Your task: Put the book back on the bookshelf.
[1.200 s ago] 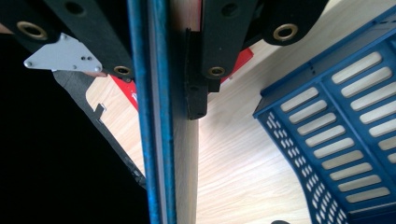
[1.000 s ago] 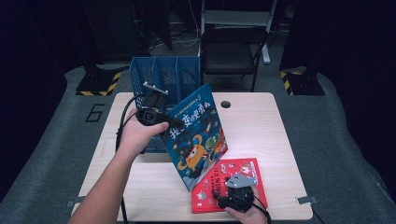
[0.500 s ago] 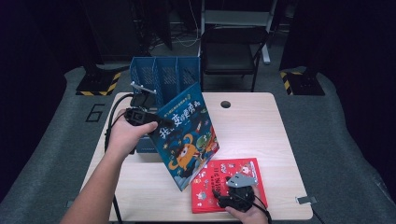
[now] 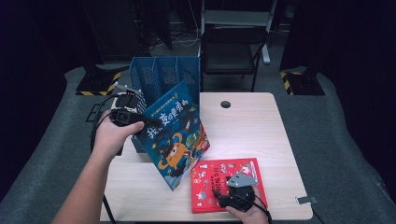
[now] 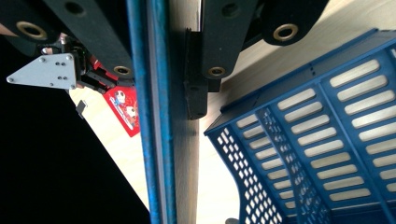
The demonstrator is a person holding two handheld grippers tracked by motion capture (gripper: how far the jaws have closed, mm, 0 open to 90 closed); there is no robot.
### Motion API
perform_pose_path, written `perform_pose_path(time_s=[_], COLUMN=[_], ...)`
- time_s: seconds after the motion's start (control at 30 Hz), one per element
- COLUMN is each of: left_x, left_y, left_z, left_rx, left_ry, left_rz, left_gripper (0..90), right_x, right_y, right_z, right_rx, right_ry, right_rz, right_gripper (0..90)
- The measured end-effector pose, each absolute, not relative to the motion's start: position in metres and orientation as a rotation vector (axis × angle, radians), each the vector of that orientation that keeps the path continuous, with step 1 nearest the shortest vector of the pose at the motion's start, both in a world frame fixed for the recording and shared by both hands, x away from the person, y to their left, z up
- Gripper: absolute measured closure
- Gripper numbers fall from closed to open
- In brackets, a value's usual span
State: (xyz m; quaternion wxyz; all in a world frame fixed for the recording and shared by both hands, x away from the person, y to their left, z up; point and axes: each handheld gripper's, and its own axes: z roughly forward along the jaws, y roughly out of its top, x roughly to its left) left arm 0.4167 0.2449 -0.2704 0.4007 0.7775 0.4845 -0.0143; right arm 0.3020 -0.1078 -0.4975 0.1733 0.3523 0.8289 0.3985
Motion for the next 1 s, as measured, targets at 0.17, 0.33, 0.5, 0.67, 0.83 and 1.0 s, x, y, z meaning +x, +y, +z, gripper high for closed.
perform_pose_path(time_s=[0.17, 0.33, 0.5, 0.67, 0.83, 1.0], left_x=[0.415, 0.410, 0.406, 0.401, 0.398, 0.397], left_y=[0.255, 0.264, 0.272, 0.278, 0.282, 0.283], left_z=[-0.271, -0.270, -0.268, -0.269, -0.274, -0.279], left_rx=[1.954, 1.935, 1.921, 1.925, 1.932, 1.957], left_ry=[1.228, 1.229, 1.230, 1.237, 1.257, 1.266], left_rz=[-0.053, -0.061, -0.064, -0.052, -0.034, -0.038], left_gripper=[82.5, 82.5, 82.5, 82.5, 82.5, 82.6], right_x=[0.302, 0.302, 0.302, 0.302, 0.301, 0.301], right_y=[-0.108, -0.107, -0.108, -0.108, -0.107, -0.107], right_z=[-0.498, -0.498, -0.498, -0.498, -0.498, -0.498], right_rx=[1.005, 1.004, 1.004, 1.003, 1.005, 1.003], right_ry=[2.347, 2.346, 2.345, 2.345, 2.338, 2.343], right_rz=[1.128, 1.129, 1.129, 1.129, 1.128, 1.122], right_gripper=[28.0, 28.0, 28.0, 28.0, 28.0, 28.0])
